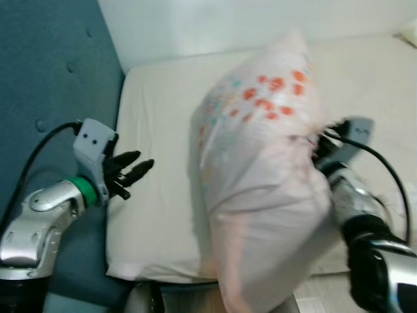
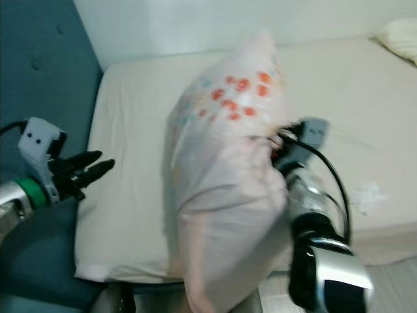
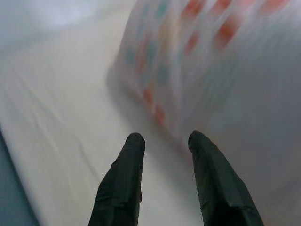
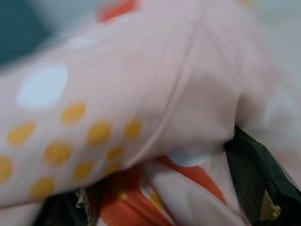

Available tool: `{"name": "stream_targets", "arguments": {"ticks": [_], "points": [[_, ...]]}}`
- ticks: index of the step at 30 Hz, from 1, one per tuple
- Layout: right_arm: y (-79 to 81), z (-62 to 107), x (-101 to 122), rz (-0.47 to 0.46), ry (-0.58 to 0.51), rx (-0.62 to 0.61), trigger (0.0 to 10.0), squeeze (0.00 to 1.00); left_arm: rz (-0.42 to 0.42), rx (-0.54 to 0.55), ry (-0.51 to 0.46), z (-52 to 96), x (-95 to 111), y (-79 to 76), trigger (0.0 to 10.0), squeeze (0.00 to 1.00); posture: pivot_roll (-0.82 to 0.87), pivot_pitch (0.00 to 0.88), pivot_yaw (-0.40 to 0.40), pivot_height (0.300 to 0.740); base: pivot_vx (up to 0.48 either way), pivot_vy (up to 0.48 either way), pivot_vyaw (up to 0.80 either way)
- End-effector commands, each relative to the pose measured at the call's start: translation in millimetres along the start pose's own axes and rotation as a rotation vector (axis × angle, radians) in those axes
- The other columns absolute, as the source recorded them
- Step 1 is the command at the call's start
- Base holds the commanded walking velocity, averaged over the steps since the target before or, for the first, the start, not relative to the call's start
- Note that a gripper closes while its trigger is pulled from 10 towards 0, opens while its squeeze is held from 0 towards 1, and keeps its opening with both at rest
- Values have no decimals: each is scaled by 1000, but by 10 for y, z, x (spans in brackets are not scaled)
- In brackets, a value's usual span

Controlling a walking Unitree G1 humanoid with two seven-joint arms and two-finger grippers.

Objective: Clean up the room

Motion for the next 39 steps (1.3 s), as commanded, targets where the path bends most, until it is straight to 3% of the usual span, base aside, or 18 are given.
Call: {"name": "stream_targets", "arguments": {"ticks": [1,3,4,5,7,10,12,14,15,16,20,21,23,25,27,29,35,39], "points": [[556,-175,-197,1,62,232,10000,0,14,49,-103,86,288,221,10000,0,17,173,145,596,0,0,0],[673,-202,-224,-3,70,279,10000,0,11,54,-141,101,388,264,10000,0,17,173,145,596,0,0,0],[941,-225,-326,1,102,399,10000,0,14,51,-239,142,665,350,10000,0,17,172,139,596,0,0,0],[1070,-222,-378,4,118,462,10000,0,17,46,-290,167,810,384,10000,0,15,171,135,596,0,0,0],[1154,-217,-410,5,128,504,10000,0,19,42,-323,187,904,405,10000,0,15,171,135,596,0,0,0],[1476,-100,-483,3,134,714,10000,0,22,-12,-480,309,1351,473,10000,0,13,168,127,596,0,0,0],[1531,-6,-430,-9,110,781,10000,0,26,-41,-522,345,1474,471,10000,0,13,168,127,596,0,0,0],[1512,28,-368,-7,84,782,10000,0,25,-55,-527,342,1490,450,10000,0,13,168,127,596,0,0,0],[1352,65,-124,-30,-11,711,10000,0,26,-93,-524,298,1468,361,10000,0,-6,168,128,596,0,0,0],[1352,65,-124,-30,-11,711,10000,0,26,-93,-524,298,1468,361,10000,0,-6,168,128,596,0,0,0],[851,93,439,11,-239,461,10000,0,74,-121,-516,193,1382,254,10000,0,-24,162,134,596,0,0,0],[851,93,439,11,-239,461,10000,0,74,-121,-516,193,1382,254,10000,0,-24,162,134,596,0,0,0],[716,246,822,-10,-376,423,10000,0,99,-138,-519,155,1363,213,10000,0,-29,149,141,596,0,0,0],[737,334,980,-25,-423,454,10000,0,98,-144,-519,144,1366,203,10000,0,-29,149,141,596,0,0,0],[981,512,1263,-54,-470,629,10000,0,108,-161,-521,114,1380,197,10000,0,-42,134,151,596,0,0,0],[1106,493,1314,-51,-462,685,10000,0,114,-171,-525,93,1390,182,10000,0,-45,129,148,596,0,0,0],[1317,199,1039,-40,-330,735,10000,0,120,-201,-524,44,1367,51,10000,0,-23,121,117,596,0,0,0],[1289,272,1185,-60,-397,689,10000,0,123,-202,-513,79,1318,-6,10000,0,-10,120,97,596,0,0,0]]}}
Point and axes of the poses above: a point about 5 cm out from each wrist's last joint towards the gripper, its own z axis pointing back from the gripper into the wrist, its own x axis along the axis of the wrist's last joint, y = z × x, the point moved 3 cm from there along -z, pointing out of the wrist towards the gripper, and after that the axes turned 10 degrees about -z, right-handed, at the moved point
